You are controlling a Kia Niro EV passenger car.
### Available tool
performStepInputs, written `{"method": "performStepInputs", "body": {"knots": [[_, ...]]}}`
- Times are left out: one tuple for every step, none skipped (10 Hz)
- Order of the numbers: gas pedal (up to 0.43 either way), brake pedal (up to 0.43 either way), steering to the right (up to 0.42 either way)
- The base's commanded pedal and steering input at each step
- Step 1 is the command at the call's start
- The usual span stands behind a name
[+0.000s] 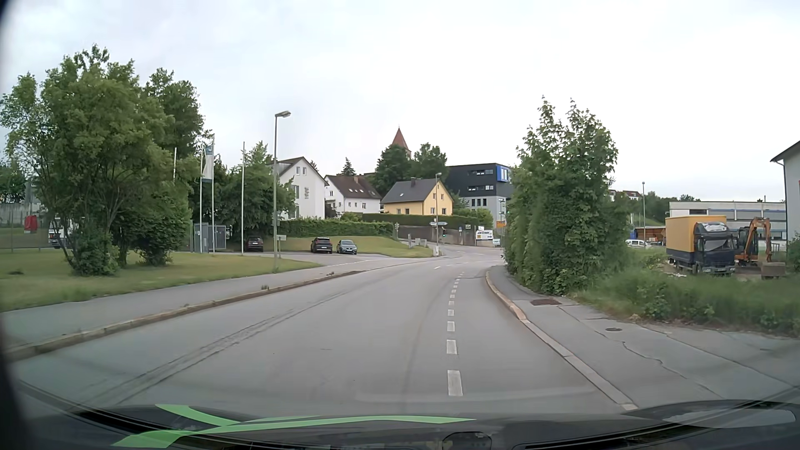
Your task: Follow the waypoints while adhering to traffic rules and regulations
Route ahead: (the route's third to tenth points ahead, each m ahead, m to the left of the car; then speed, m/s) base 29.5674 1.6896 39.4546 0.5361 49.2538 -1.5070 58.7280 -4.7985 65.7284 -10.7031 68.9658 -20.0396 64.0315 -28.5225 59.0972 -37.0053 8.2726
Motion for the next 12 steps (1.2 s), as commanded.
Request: {"method": "performStepInputs", "body": {"knots": [[0.000, 0.000, 0.000], [0.000, 0.000, 0.000], [0.000, 0.000, 0.003], [0.000, 0.000, 0.004], [0.000, 0.000, 0.004], [0.000, 0.000, 0.004], [0.000, 0.000, 0.004], [0.000, 0.000, 0.007], [0.000, 0.000, 0.009], [0.000, 0.000, 0.011], [0.000, 0.000, 0.013], [0.000, 0.000, 0.013]]}}
